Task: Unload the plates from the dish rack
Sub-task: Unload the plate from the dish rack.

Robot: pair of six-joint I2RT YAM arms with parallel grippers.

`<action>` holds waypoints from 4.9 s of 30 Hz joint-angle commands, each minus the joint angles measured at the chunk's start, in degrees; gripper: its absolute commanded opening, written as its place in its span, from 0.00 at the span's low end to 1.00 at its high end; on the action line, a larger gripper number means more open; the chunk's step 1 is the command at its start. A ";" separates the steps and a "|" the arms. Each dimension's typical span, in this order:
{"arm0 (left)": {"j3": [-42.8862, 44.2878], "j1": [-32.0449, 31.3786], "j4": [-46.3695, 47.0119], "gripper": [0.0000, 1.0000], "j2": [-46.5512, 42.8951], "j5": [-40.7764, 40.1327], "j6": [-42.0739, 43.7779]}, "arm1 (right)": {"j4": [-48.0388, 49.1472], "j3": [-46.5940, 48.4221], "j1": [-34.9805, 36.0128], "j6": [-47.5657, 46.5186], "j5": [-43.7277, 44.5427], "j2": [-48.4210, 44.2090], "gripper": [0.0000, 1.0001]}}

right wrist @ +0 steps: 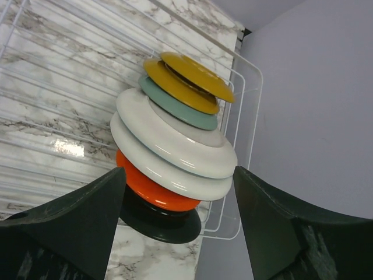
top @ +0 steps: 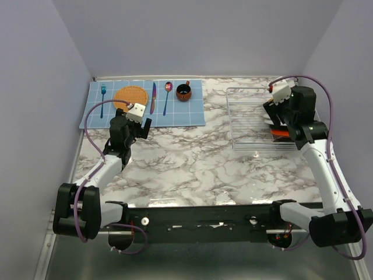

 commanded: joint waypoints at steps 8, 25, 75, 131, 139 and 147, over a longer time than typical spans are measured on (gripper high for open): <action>2.97 0.39 -1.96 0.98 2.73 0.88 3.79 | -11.62 1.98 -0.95 -7.41 -2.39 5.75 0.75; 0.95 0.39 0.68 0.98 3.70 -0.71 5.63 | -6.44 -9.89 -2.17 -17.88 6.75 6.71 0.61; -0.72 0.39 2.79 0.99 5.19 -5.37 6.51 | 10.44 -10.77 -9.47 -31.94 9.47 18.58 0.50; 0.07 0.39 1.21 0.99 5.19 -5.01 4.84 | 24.33 -26.33 -9.56 -37.13 12.11 3.90 0.01; 0.34 0.39 0.77 0.99 5.28 -5.01 4.67 | 22.75 -21.85 -9.56 -36.16 12.90 4.69 0.01; 0.69 0.39 0.85 0.99 6.25 -5.37 4.67 | 20.11 -18.25 -9.56 -36.07 13.17 2.59 0.01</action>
